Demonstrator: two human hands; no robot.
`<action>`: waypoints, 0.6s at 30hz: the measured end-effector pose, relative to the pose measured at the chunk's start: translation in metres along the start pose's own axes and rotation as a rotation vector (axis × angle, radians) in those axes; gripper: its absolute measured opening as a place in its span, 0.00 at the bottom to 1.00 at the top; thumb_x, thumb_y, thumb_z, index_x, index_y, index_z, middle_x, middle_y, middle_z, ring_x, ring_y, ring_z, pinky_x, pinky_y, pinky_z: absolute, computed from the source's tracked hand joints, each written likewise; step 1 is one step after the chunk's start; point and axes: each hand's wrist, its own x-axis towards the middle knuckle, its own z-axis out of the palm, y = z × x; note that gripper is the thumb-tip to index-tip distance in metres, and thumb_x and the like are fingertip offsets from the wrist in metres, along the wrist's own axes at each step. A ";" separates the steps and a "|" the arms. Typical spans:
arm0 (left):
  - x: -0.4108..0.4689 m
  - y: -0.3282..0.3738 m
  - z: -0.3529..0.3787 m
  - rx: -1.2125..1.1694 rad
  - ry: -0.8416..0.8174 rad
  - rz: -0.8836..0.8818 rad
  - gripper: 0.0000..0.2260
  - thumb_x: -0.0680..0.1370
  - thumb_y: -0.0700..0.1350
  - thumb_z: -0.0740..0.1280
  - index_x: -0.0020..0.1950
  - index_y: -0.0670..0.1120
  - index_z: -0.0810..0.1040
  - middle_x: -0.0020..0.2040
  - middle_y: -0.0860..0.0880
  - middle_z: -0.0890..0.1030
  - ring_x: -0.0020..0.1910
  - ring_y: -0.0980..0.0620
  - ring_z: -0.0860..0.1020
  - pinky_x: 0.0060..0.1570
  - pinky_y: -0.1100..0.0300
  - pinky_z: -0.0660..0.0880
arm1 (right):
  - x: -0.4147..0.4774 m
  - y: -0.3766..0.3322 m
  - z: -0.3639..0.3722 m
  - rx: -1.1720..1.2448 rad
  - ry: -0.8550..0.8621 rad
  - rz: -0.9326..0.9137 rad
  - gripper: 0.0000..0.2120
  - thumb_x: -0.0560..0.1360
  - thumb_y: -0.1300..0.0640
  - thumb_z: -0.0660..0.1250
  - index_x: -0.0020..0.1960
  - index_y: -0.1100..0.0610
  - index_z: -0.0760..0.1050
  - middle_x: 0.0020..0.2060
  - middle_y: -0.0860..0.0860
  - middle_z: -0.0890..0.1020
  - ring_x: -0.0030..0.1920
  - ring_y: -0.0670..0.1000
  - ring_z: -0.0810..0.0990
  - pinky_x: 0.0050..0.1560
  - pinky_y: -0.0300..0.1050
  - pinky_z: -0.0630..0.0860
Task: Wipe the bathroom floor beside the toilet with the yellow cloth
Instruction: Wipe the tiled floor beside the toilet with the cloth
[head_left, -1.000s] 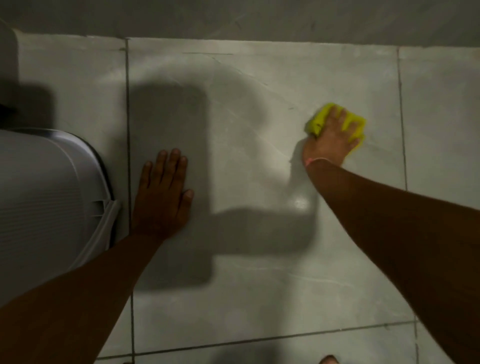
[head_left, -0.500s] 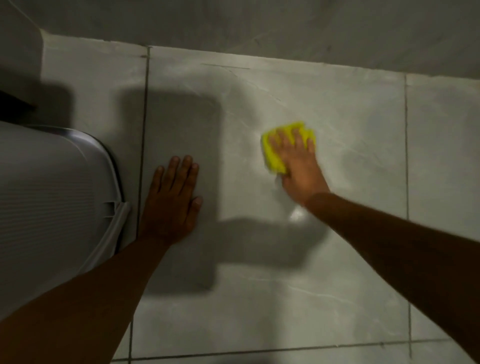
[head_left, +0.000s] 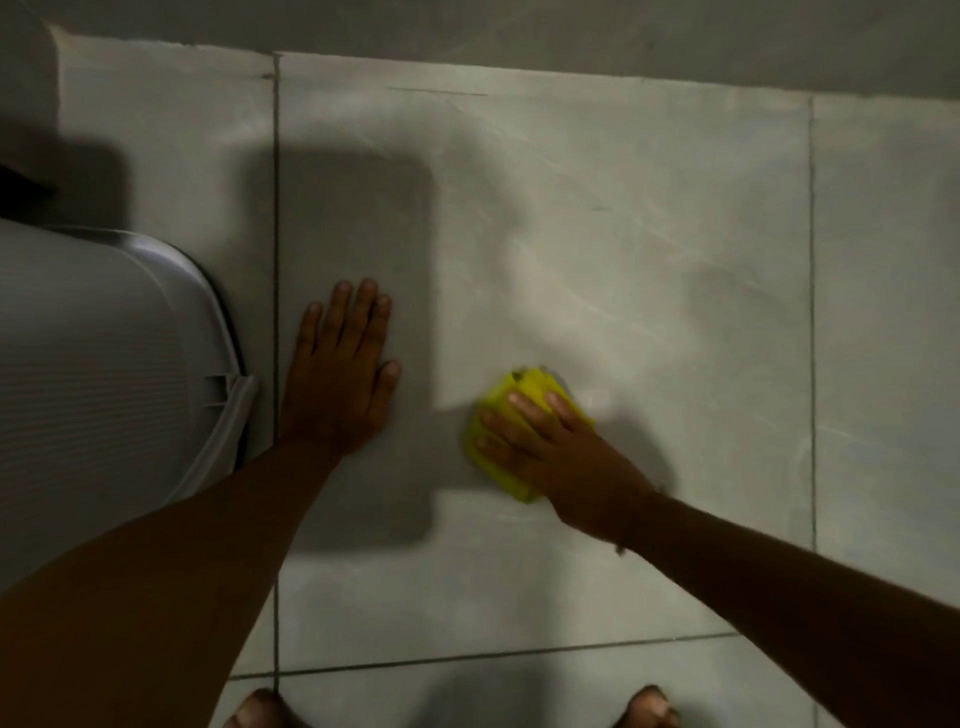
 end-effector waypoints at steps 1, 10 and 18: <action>0.000 -0.001 0.000 -0.003 -0.002 -0.001 0.31 0.80 0.55 0.53 0.81 0.46 0.51 0.83 0.44 0.53 0.82 0.43 0.50 0.79 0.43 0.48 | -0.023 0.004 0.002 -0.024 -0.025 -0.044 0.31 0.75 0.61 0.55 0.77 0.49 0.55 0.77 0.52 0.60 0.77 0.61 0.53 0.75 0.66 0.52; 0.001 0.001 -0.002 -0.032 0.007 0.005 0.31 0.80 0.54 0.53 0.81 0.46 0.52 0.82 0.44 0.55 0.81 0.42 0.52 0.79 0.43 0.48 | 0.058 -0.026 -0.010 0.184 0.258 0.777 0.32 0.76 0.58 0.61 0.77 0.55 0.55 0.78 0.56 0.58 0.77 0.64 0.51 0.76 0.67 0.46; 0.000 -0.001 -0.001 -0.039 0.041 0.009 0.31 0.80 0.54 0.54 0.81 0.46 0.52 0.82 0.44 0.55 0.81 0.42 0.52 0.79 0.43 0.49 | -0.039 -0.048 0.020 0.062 0.138 0.464 0.41 0.66 0.66 0.64 0.77 0.49 0.56 0.76 0.52 0.63 0.77 0.61 0.57 0.75 0.66 0.55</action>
